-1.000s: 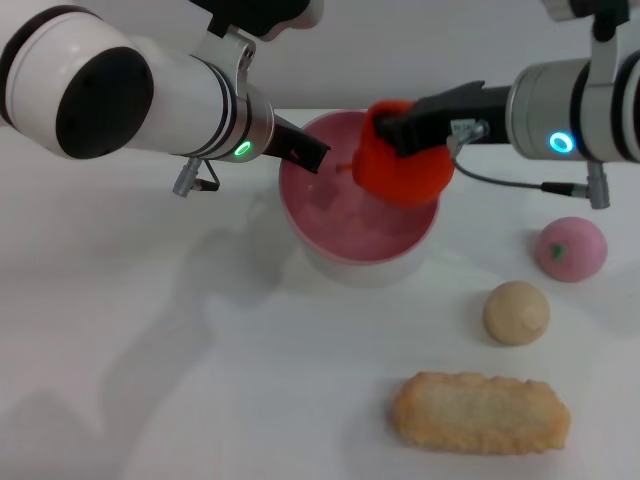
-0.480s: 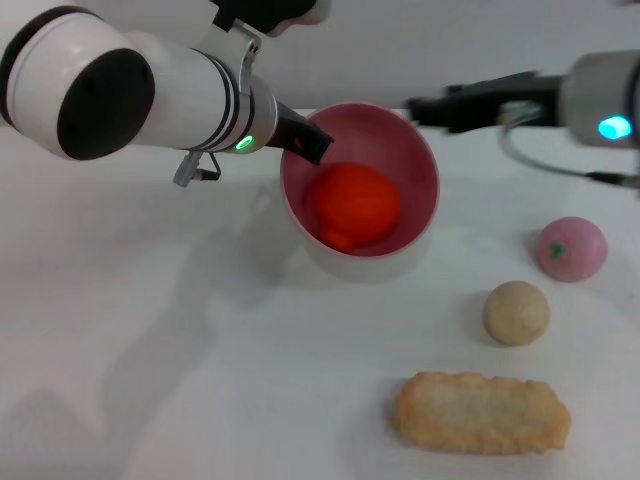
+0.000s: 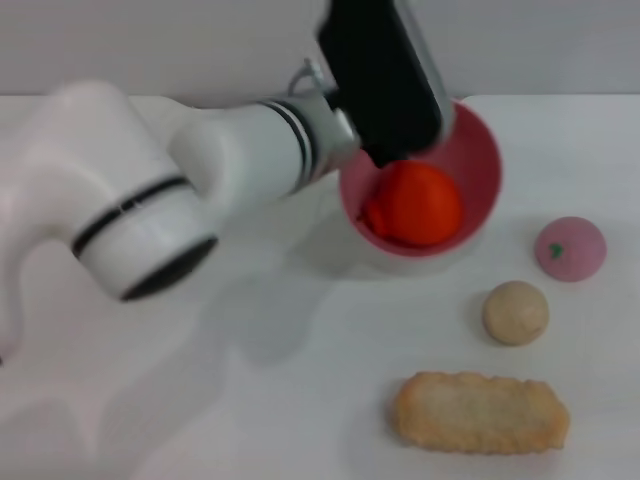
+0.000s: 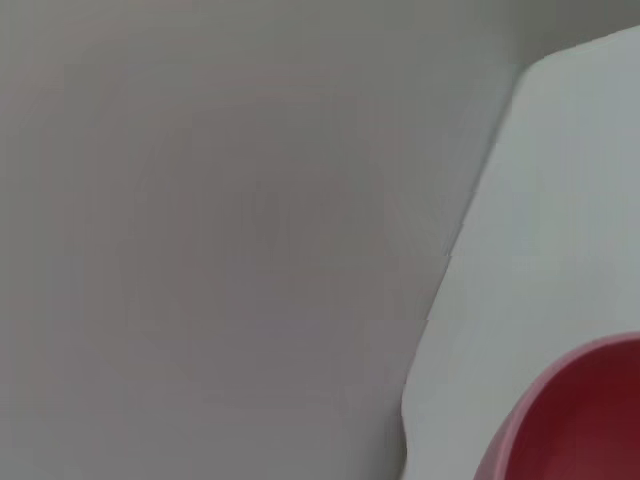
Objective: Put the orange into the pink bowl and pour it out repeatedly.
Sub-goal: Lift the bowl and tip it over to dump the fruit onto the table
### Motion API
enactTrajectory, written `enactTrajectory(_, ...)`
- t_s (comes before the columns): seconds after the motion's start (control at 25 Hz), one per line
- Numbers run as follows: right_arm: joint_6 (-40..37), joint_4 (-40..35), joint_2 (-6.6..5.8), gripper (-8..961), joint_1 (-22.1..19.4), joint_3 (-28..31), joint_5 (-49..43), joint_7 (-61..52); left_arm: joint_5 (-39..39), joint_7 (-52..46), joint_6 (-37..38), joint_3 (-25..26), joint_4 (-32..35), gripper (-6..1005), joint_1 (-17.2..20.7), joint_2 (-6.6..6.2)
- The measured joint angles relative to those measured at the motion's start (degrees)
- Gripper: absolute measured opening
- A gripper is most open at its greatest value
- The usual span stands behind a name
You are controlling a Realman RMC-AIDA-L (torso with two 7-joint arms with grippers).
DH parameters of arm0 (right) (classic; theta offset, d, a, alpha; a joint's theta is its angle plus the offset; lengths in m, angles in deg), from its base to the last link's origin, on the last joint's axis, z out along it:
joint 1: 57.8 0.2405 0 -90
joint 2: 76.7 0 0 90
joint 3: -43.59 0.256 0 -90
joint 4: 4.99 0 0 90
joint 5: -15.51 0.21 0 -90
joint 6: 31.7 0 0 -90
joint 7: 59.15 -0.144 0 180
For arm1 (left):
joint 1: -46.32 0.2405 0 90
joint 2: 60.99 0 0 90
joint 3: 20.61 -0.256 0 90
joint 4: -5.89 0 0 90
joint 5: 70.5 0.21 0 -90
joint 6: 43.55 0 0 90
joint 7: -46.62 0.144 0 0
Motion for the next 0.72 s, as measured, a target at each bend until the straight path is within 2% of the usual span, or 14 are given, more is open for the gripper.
enactTrajectory(0.04, 0.14, 0.6, 0.04, 507, -0.54, 0.83, 0.14, 0.42, 0.0, 0.0, 0.0, 0.0, 0.0, 47, 0.0, 0.0)
enactTrajectory(0.16, 0.2, 2.48, 0.09, 510, -1.47, 1.03, 0.48, 1.26, 8.96, 0.58, 6.41, -4.39, -2.36, 48, 0.33, 0.26)
enactTrajectory(0.2, 0.21, 3.31, 0.1, 511, -1.51, 0.85, 0.49, 1.58, 8.96, 0.58, 6.41, -4.39, -2.36, 48, 0.33, 0.26)
enactTrajectory(0.24, 0.22, 4.19, 0.13, 511, -1.44, 0.64, 0.5, 1.93, 16.66, 0.58, 10.41, -6.49, -3.26, 49, 1.19, 0.28)
enactTrajectory(0.32, 0.23, 5.82, 0.15, 513, -0.97, 0.15, 0.51, 2.19, 22.33, 0.59, 12.71, -7.65, -3.56, 49, 1.98, 0.3)
enactTrajectory(0.48, 0.22, 7.19, 0.07, 516, -0.17, -1.09, 0.52, 2.23, 38.91, 0.42, 16.6, -10.05, -3.73, 50, 4.71, 0.3)
enactTrajectory(0.72, -0.05, 8.07, 0.03, 521, 0.83, -2.09, 0.52, 2.25, 49.14, 0.14, 16.0, -11.33, -3.77, 52, 5.41, 0.39)
